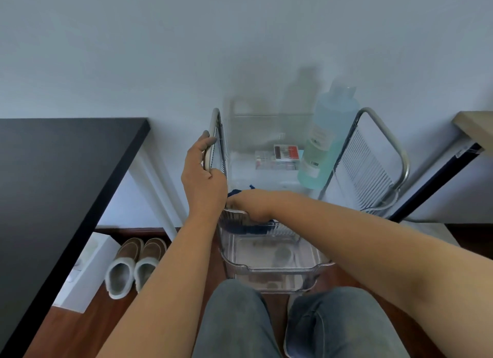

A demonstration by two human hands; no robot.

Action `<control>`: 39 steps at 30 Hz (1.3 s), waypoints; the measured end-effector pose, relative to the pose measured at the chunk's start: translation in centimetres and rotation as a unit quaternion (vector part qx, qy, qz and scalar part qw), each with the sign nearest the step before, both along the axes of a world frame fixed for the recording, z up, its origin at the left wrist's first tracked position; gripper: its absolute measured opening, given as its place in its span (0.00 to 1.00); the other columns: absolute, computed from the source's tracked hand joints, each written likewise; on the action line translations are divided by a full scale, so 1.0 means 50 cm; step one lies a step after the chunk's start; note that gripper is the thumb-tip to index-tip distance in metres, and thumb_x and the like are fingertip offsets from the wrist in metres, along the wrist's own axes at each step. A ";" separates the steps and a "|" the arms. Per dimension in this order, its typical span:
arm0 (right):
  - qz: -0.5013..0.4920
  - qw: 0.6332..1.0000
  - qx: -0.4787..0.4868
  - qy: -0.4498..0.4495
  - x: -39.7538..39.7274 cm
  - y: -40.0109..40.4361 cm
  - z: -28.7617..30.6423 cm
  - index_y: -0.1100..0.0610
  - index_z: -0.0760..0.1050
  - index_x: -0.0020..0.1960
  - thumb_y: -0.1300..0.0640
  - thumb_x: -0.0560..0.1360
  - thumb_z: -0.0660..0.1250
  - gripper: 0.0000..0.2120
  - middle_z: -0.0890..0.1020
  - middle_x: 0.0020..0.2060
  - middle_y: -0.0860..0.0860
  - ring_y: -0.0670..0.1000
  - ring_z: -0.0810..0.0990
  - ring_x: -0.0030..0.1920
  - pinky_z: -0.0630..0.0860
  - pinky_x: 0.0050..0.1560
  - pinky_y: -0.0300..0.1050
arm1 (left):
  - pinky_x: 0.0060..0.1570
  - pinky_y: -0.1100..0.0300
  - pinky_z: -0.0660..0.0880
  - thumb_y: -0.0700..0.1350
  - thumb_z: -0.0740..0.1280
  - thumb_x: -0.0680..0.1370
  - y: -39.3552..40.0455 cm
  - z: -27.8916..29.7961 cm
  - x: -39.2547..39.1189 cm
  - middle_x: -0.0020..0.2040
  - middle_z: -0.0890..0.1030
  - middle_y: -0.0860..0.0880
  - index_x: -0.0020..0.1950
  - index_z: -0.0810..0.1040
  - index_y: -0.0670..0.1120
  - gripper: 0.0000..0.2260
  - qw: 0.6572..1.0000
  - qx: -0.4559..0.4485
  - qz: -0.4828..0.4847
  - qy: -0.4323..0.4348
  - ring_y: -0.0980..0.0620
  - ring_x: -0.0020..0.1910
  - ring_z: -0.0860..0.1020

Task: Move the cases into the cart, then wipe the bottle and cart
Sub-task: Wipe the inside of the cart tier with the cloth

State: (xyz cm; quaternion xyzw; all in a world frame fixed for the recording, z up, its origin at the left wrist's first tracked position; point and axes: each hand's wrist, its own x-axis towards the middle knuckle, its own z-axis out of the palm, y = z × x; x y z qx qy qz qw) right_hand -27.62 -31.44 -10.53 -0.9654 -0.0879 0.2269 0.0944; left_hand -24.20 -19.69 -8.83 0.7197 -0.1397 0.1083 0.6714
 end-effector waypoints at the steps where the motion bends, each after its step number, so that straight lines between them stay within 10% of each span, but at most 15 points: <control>1: -0.003 1.000 0.005 0.013 -0.006 -0.007 0.005 0.61 0.73 0.62 0.69 0.73 0.60 0.18 0.79 0.56 0.60 0.61 0.77 0.55 0.73 0.58 0.56 | 0.60 0.50 0.78 0.27 0.52 0.66 0.001 0.001 0.000 0.63 0.73 0.72 0.61 0.77 0.58 0.34 1.000 0.003 -0.001 0.001 0.64 0.67 0.72; 9: 0.011 0.995 -0.067 0.068 -0.064 -0.107 0.035 0.56 0.73 0.35 0.72 0.71 0.60 0.13 0.75 0.34 0.54 0.57 0.72 0.36 0.76 0.44 0.53 | 0.60 0.42 0.76 0.30 0.52 0.66 0.000 0.005 0.000 0.64 0.72 0.72 0.62 0.76 0.58 0.33 1.000 0.002 -0.007 0.002 0.62 0.68 0.71; 17: -0.080 0.986 -0.145 -0.035 -0.106 -0.133 0.014 0.57 0.81 0.48 0.66 0.74 0.62 0.10 0.74 0.38 0.49 0.53 0.74 0.39 0.66 0.34 0.41 | 0.65 0.64 0.71 0.27 0.53 0.68 -0.002 -0.007 0.005 0.65 0.73 0.70 0.61 0.76 0.59 0.34 1.000 -0.004 -0.003 -0.011 0.63 0.68 0.71; 22: -0.101 0.978 -0.148 -0.109 -0.067 -0.125 -0.009 0.53 0.82 0.55 0.60 0.77 0.64 0.10 0.74 0.64 0.53 0.58 0.74 0.58 0.73 0.47 0.47 | 0.65 0.57 0.73 0.27 0.53 0.68 -0.003 -0.010 0.010 0.64 0.72 0.72 0.62 0.76 0.59 0.34 1.000 -0.003 0.003 -0.017 0.64 0.68 0.71; 25: -0.170 0.977 -0.097 -0.085 -0.038 -0.120 -0.009 0.53 0.82 0.53 0.64 0.75 0.64 0.11 0.76 0.60 0.55 0.59 0.76 0.54 0.73 0.48 0.48 | 0.56 0.67 0.75 0.28 0.53 0.67 -0.003 -0.007 0.010 0.66 0.72 0.71 0.62 0.76 0.58 0.34 1.000 -0.007 0.001 -0.016 0.64 0.67 0.72; 30: -0.202 0.977 -0.010 -0.063 -0.016 -0.121 -0.013 0.53 0.79 0.56 0.65 0.76 0.60 0.14 0.80 0.49 0.56 0.57 0.77 0.45 0.69 0.42 0.46 | 0.64 0.54 0.75 0.28 0.53 0.68 -0.004 -0.009 0.010 0.65 0.72 0.73 0.62 0.76 0.59 0.34 1.000 -0.011 -0.003 0.000 0.63 0.68 0.71; 39: -0.062 0.996 -0.042 -0.045 0.042 -0.019 -0.049 0.40 0.63 0.74 0.62 0.78 0.57 0.29 0.57 0.77 0.56 0.60 0.67 0.70 0.70 0.59 0.50 | 0.66 0.46 0.72 0.25 0.53 0.66 0.002 -0.010 0.008 0.66 0.72 0.72 0.61 0.76 0.60 0.37 1.000 0.002 -0.003 0.015 0.63 0.68 0.71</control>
